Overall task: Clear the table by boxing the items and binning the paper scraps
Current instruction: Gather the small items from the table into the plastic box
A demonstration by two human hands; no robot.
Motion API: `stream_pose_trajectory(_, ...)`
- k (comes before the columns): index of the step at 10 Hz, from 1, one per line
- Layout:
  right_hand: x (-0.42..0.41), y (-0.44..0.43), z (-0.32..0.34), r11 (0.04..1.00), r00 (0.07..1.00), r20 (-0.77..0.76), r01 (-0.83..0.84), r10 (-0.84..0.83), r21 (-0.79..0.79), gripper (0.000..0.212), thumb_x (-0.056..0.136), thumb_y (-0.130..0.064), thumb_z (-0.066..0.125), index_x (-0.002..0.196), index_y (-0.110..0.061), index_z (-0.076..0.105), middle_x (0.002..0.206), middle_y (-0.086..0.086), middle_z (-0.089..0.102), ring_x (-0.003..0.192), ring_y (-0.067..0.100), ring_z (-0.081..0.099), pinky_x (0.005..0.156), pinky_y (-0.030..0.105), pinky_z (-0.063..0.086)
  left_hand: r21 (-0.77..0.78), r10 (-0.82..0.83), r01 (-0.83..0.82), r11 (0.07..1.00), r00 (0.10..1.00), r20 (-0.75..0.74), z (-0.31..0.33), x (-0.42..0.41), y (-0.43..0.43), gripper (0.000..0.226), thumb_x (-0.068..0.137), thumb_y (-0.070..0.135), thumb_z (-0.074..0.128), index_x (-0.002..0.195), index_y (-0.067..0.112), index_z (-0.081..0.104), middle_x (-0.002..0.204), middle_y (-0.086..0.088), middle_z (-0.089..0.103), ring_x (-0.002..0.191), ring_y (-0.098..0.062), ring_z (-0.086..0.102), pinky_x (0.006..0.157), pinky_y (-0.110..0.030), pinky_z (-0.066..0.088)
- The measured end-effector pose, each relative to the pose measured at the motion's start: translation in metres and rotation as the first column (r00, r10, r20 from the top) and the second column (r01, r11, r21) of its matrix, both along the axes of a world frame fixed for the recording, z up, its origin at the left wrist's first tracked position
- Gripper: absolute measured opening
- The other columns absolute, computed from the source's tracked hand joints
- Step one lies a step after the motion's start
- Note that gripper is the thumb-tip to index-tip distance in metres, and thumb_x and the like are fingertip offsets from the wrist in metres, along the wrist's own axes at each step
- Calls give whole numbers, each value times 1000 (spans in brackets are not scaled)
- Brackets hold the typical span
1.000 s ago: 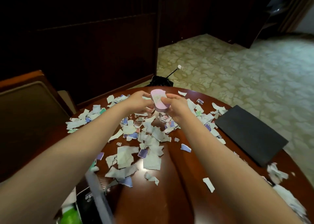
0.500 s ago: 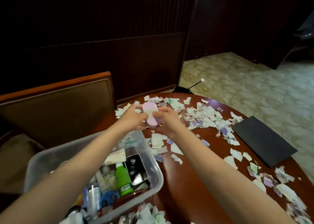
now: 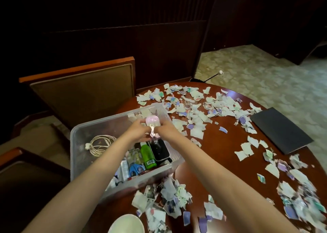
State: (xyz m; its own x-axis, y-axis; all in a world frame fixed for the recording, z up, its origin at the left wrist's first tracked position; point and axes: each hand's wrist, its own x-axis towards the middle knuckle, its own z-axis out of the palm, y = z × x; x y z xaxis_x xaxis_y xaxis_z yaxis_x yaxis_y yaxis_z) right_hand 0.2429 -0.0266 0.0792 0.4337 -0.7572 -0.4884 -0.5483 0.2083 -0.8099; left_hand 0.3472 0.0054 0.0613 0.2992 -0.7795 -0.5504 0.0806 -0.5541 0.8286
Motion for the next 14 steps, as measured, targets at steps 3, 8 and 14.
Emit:
stream_pose_trajectory(3,4,11,-20,974,978,-205,83,-39,210,7,91,0,46,93,-4,51,128,24,55,62,14,49,56,20,46,211,-136,124,970,990,42,-53,-10,2,18,89,-9,50,104,-1,56,99,-17,58,93,-26,60,65,-23,56)
stream_pose_trajectory(8,12,3,-21,878,956,-163,288,-243,382,36,97,-20,42,131,-9,48,91,5,54,79,7,50,75,20,41,147,133,-96,984,955,-267,-42,-16,0,29,93,-16,28,105,-2,50,78,-18,54,68,-25,55,42,-25,54)
stream_pose_trajectory(14,-12,1,-24,820,967,-99,253,-237,514,51,101,-22,35,146,-2,21,150,18,27,135,30,33,109,36,31,227,56,1,974,968,-243,-24,-22,20,28,96,-5,23,85,1,48,79,-12,48,93,-31,53,102,-47,34)
